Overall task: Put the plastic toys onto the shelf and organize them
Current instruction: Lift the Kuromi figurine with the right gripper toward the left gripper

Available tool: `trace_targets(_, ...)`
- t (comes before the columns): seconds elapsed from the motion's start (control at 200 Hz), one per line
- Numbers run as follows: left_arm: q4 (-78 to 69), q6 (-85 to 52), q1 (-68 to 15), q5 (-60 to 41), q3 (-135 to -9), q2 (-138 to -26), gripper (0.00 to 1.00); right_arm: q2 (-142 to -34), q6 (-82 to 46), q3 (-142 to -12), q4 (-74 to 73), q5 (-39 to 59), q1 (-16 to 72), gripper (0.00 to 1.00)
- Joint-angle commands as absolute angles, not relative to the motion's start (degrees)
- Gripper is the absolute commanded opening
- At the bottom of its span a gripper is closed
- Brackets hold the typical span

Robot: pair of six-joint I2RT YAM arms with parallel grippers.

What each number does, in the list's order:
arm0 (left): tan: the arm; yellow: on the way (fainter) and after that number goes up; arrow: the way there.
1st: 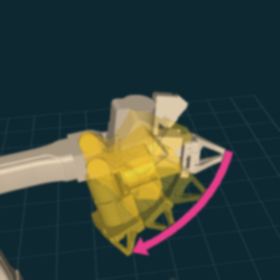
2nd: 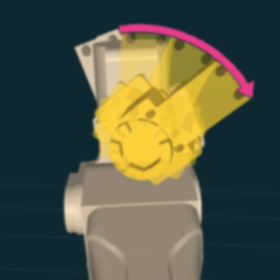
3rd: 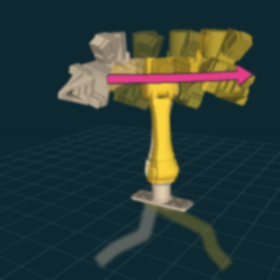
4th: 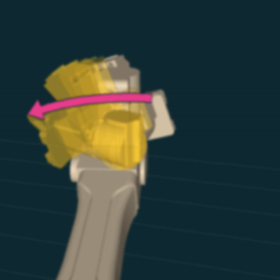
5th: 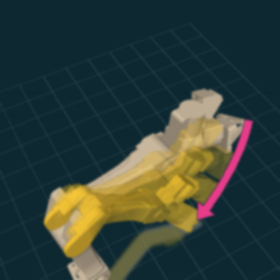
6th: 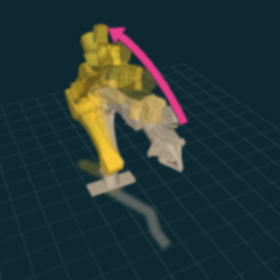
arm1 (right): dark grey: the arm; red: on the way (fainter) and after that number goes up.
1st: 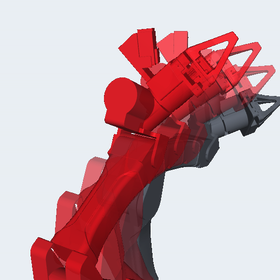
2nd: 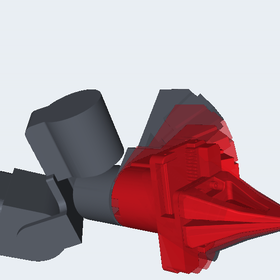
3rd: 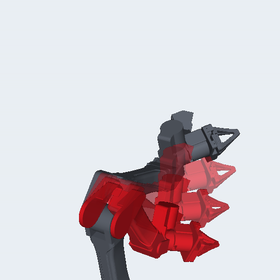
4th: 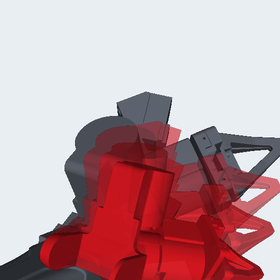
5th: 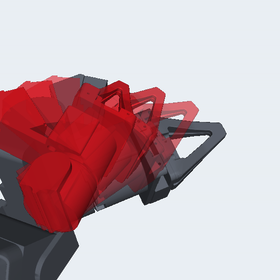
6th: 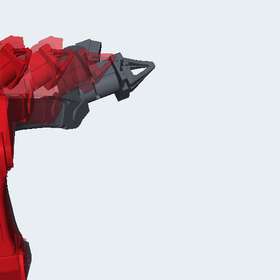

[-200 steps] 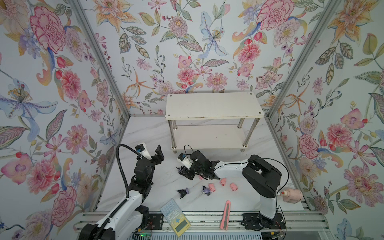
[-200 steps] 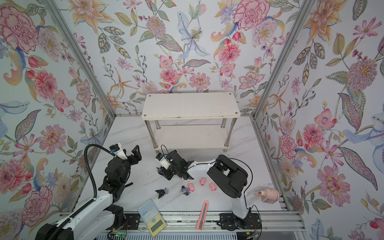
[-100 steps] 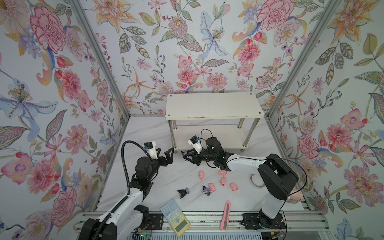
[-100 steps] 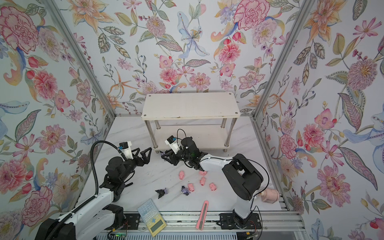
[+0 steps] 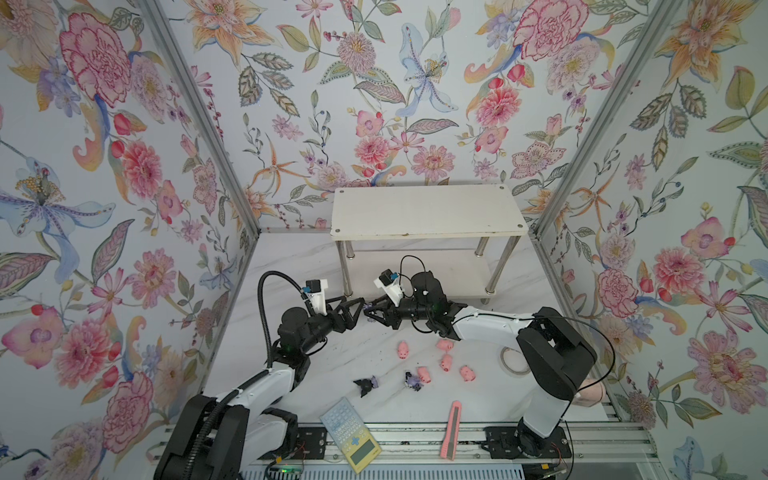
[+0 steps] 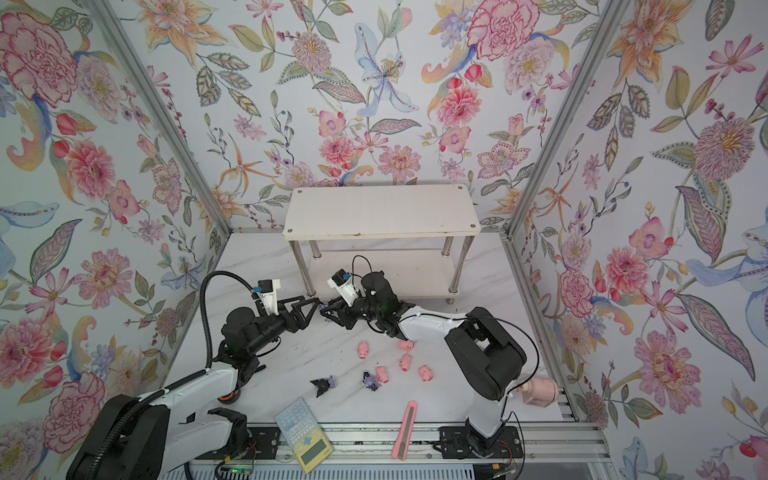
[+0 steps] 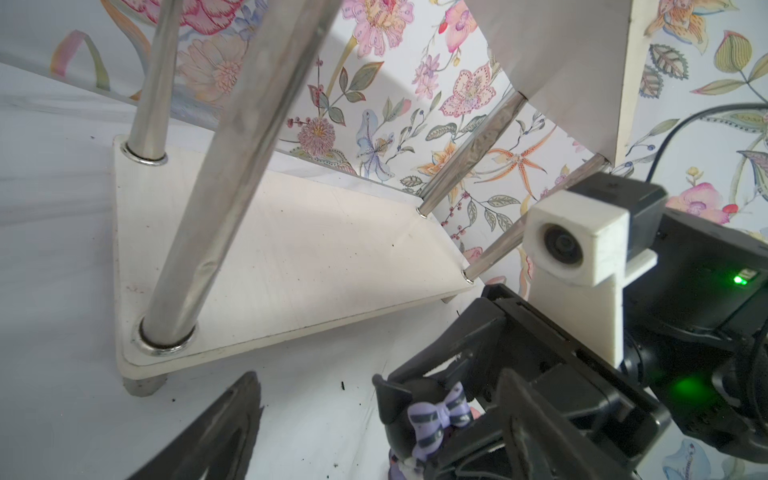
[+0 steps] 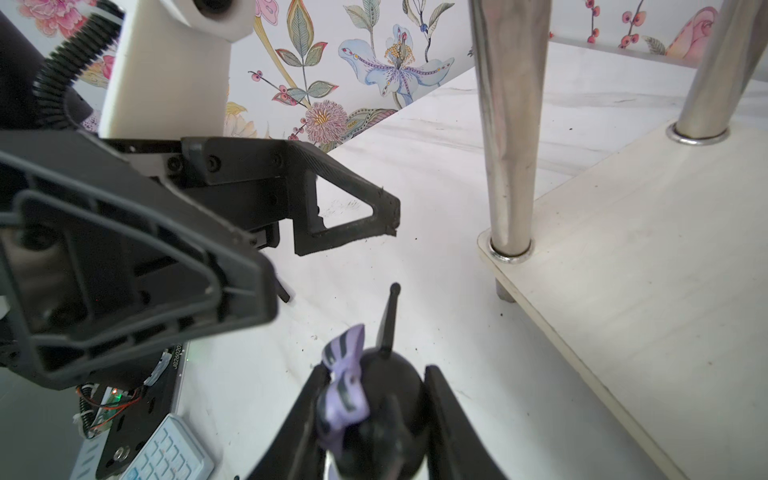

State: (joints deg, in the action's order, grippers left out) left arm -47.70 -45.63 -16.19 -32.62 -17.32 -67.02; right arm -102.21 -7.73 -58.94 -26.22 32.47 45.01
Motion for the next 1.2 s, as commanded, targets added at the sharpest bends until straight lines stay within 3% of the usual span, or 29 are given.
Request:
trace_targets(0.0,-53.5,-48.0,-17.2,-35.8,-19.8,-69.3,0.82,-100.9,-5.7,-61.4,-25.5,33.7,45.1,0.09)
trace_targets(0.29,-56.0,-50.4,-20.1,-38.1,-24.0,-74.0,0.55,-100.9,-4.4,-62.2,-24.7,32.8,45.2,0.09)
trace_targets(0.891,-57.0,-53.6,-23.4,-37.4,-27.8,-73.2,0.51,-103.6,-3.4,-63.1,-23.8,29.8,45.4,0.09)
trace_targets(1.196,-56.6,-53.6,-24.6,-36.8,-29.0,-73.2,0.51,-104.8,-3.2,-64.1,-23.8,29.9,45.4,0.14)
